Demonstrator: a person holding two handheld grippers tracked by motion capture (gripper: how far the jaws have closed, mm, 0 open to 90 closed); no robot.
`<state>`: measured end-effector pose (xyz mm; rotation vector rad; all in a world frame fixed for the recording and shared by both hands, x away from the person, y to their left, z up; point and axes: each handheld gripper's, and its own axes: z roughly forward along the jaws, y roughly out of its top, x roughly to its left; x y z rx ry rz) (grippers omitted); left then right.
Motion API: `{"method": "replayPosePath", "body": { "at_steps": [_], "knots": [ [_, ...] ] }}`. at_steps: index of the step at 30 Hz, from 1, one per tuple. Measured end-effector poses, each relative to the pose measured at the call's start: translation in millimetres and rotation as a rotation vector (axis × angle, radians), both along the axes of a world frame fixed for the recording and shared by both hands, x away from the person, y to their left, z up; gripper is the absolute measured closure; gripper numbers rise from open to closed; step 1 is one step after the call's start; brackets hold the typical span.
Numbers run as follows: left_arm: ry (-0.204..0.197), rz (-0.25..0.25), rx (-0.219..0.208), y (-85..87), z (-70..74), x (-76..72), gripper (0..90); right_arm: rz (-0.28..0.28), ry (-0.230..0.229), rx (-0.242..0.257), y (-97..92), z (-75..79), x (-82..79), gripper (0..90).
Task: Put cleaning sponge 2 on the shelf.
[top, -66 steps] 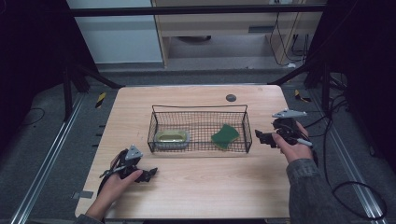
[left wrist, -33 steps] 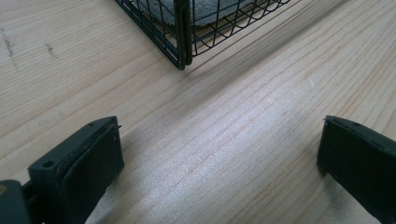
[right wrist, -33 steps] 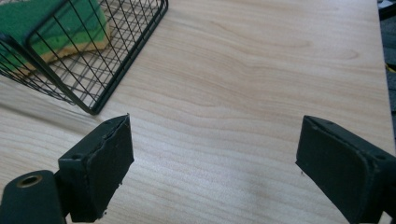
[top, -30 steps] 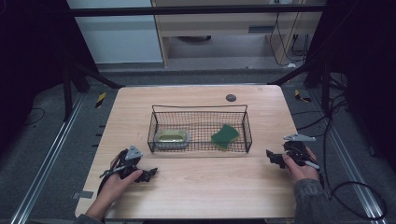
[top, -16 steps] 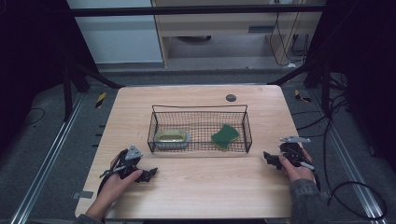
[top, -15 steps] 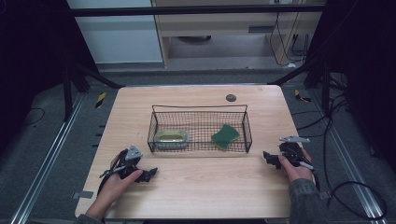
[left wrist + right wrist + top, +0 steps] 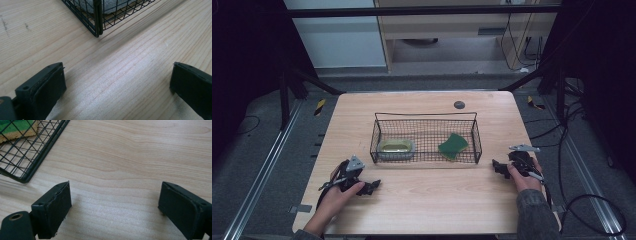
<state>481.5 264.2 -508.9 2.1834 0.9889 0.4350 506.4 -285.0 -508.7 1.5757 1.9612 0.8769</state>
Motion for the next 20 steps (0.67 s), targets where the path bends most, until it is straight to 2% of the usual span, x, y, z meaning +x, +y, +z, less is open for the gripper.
{"method": "replayPosePath", "body": {
  "at_steps": [6,7,16,19,20],
  "knots": [
    [0.0,0.0,0.0,0.0,0.0,0.0,0.0,-0.01,-0.016,-0.012,2.1,-2.2,0.0,9.6],
    [0.0,0.0,0.0,0.0,0.0,0.0,0.0,-0.005,-0.023,-0.029,3.2,-3.1,0.4,8.8],
    [0.0,0.0,0.0,0.0,0.0,0.0,0.0,-0.013,-0.016,-0.026,6.1,-3.2,0.5,6.8],
    [0.0,0.0,0.0,0.0,0.0,0.0,0.0,-0.033,-0.01,-0.029,6.8,-3.5,0.5,4.7],
    [0.0,0.0,0.0,0.0,0.0,0.0,0.0,-0.055,-0.005,-0.029,7.8,-3.6,0.3,3.4]
  ]
}}
